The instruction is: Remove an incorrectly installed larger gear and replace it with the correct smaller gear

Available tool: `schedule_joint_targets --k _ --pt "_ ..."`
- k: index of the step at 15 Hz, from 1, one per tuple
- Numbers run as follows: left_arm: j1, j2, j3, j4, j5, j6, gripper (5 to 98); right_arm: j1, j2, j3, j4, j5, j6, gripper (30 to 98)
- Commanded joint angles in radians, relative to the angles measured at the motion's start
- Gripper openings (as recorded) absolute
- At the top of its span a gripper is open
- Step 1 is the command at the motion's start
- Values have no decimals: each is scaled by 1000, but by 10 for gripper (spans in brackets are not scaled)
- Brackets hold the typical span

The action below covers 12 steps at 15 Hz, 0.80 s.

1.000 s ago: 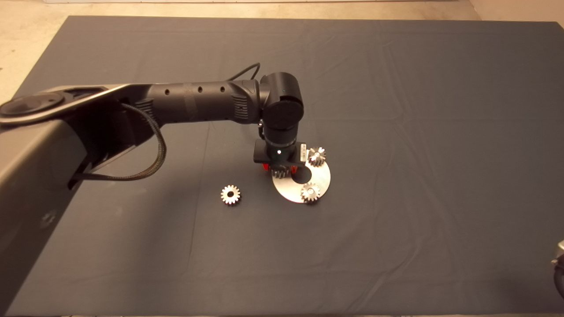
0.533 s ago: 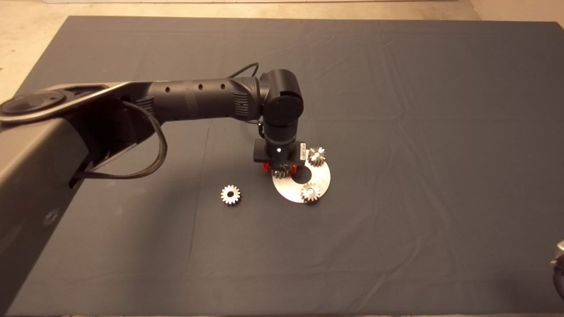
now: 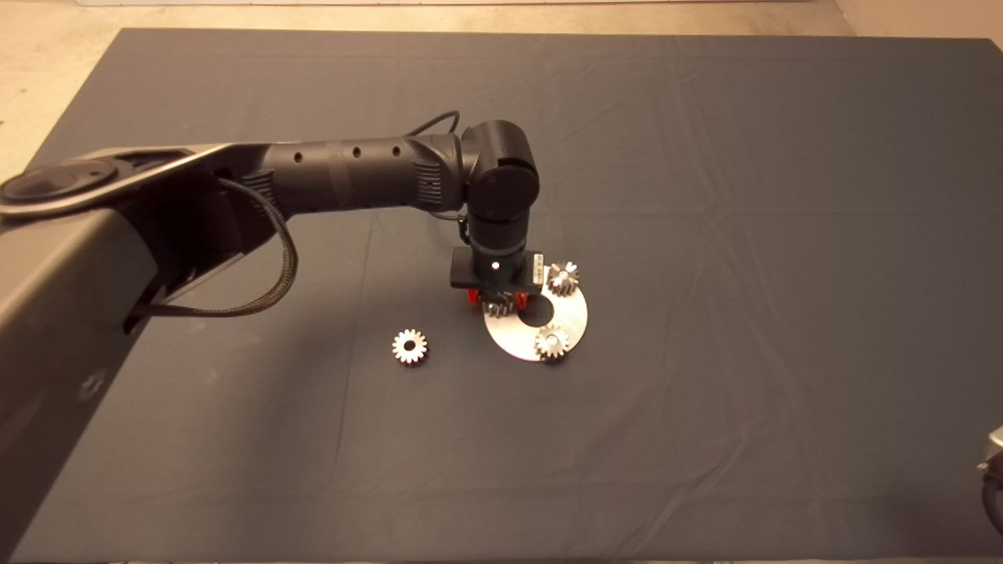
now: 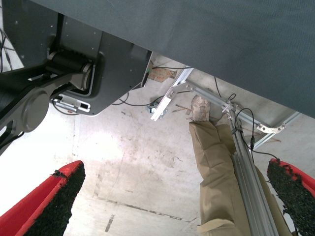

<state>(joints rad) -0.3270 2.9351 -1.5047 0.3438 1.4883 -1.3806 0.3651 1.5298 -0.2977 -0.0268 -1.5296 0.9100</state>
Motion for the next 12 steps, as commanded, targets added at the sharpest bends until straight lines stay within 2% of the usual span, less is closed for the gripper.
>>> schedule_joint_targets --k 1,3,5,7,9,12 --pt "-63 -20 -12 -38 170 23 464 2 2 3 -27 -126 1 977" --pt "-86 -20 -16 -63 170 40 463 2 4 5 -28 -124 1 977" --pt "-102 -20 -17 -66 170 41 463 2 4 5 -28 -126 1 977" --pt "-113 -19 -17 -91 170 41 462 0 2 5 -27 -126 1 977" --pt "-138 -15 -17 -108 170 43 462 -28 4 5 -28 -126 0 977" --pt "-144 -17 -14 -109 170 43 462 -31 4 4 -28 -126 0 977"
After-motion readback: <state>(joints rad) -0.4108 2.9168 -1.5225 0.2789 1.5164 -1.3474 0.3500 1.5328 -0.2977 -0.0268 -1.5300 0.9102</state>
